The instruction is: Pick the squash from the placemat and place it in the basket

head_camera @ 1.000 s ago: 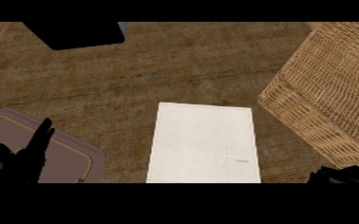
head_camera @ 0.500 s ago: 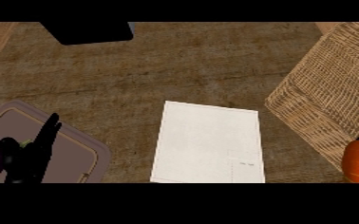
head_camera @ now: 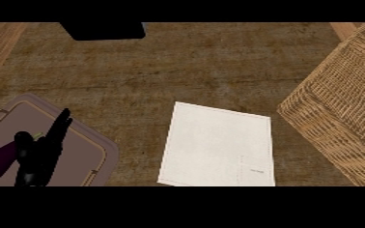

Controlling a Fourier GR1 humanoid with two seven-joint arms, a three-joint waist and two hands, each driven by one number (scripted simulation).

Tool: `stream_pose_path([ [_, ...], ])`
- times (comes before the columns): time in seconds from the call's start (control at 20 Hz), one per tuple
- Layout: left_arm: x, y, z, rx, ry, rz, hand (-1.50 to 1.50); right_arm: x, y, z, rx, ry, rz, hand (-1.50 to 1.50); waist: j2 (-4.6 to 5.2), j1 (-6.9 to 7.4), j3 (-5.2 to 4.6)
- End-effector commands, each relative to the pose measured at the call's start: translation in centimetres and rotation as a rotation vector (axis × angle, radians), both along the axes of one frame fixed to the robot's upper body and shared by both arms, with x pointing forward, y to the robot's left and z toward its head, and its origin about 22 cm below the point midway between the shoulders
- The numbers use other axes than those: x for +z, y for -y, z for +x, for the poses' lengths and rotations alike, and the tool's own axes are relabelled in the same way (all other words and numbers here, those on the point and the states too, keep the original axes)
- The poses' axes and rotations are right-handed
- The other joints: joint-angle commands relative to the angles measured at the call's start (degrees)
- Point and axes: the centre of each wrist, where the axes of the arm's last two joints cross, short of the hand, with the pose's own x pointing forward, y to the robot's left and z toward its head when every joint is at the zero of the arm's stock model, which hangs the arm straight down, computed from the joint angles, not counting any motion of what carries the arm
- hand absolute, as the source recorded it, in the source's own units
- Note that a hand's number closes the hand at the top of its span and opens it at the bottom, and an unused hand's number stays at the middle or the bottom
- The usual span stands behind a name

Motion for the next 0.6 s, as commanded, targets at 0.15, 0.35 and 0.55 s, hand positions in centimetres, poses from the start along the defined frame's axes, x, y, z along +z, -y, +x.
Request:
stream_pose_path([
  [0.15, -3.1, 1.1, -0.8, -0.04, -0.156, -0.075, 0.0, -1.0, 6.9, 0.6, -0.024, -0.095, 0.09, 1.5, 1.07, 3.23, -0.86],
  [0.35, -2.7, 2.8, -0.1, -0.067, -0.151, -0.08, 0.0, -1.9, 9.7, 0.9, -0.04, -0.131, 0.198, 1.5, 1.19, 4.2, -0.8],
  [0.55, -3.2, 3.8, 0.3, -0.057, -0.171, -0.059, 0.0, -3.0, 10.6, 1.5, -0.025, -0.153, 0.193, 1.5, 1.04, 3.88, -0.83],
])
